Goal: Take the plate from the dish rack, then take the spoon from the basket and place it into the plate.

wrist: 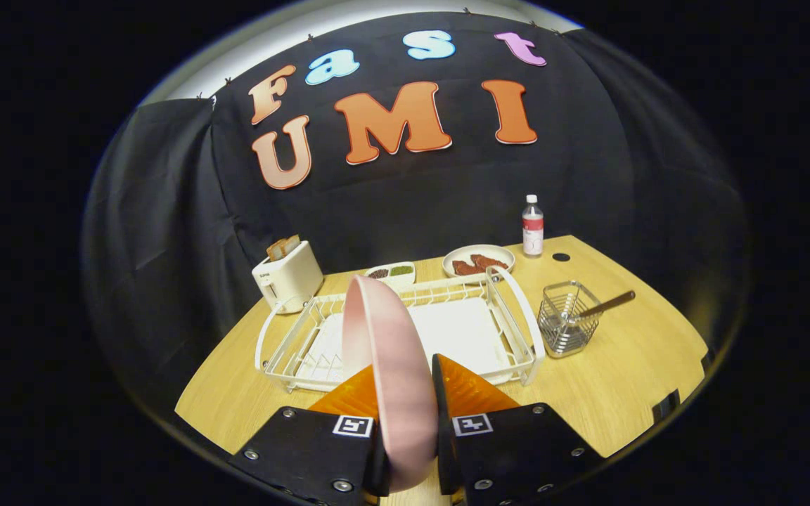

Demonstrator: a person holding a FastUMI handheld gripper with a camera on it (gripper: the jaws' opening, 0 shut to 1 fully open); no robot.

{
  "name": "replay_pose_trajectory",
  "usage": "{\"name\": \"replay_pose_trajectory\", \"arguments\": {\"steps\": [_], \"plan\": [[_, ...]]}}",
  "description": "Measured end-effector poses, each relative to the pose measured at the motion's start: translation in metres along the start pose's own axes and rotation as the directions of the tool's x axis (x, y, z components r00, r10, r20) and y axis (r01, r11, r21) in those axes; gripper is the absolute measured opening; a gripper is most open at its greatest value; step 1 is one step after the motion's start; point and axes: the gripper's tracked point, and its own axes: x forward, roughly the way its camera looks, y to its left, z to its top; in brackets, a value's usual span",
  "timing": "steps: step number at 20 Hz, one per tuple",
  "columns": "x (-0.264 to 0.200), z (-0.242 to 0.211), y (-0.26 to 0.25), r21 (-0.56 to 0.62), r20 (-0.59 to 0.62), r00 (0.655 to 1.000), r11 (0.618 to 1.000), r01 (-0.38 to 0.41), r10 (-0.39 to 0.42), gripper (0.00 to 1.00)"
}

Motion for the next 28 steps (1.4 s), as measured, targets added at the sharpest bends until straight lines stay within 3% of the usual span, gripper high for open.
{"name": "replay_pose_trajectory", "arguments": {"steps": [3, 8, 16, 19, 22, 26, 28], "plan": [[-0.003, -0.049, 0.005, 0.115, -0.077, 0.995, 0.992, -0.060, 0.069, 0.27], [0.000, -0.102, 0.007, 0.246, -0.145, 0.981, 0.965, -0.091, 0.129, 0.27], [0.011, -0.131, 0.016, 0.463, -0.179, 0.966, 0.882, -0.085, 0.187, 0.27], [0.013, -0.136, 0.016, 0.495, -0.196, 0.961, 0.866, -0.073, 0.193, 0.28], [0.014, -0.138, 0.008, 0.458, -0.207, 0.965, 0.888, -0.052, 0.163, 0.30], [0.016, -0.141, 0.004, 0.465, -0.216, 0.964, 0.884, -0.036, 0.153, 0.33], [0.014, -0.141, 0.003, 0.463, -0.217, 0.964, 0.885, -0.040, 0.157, 0.41]]}}
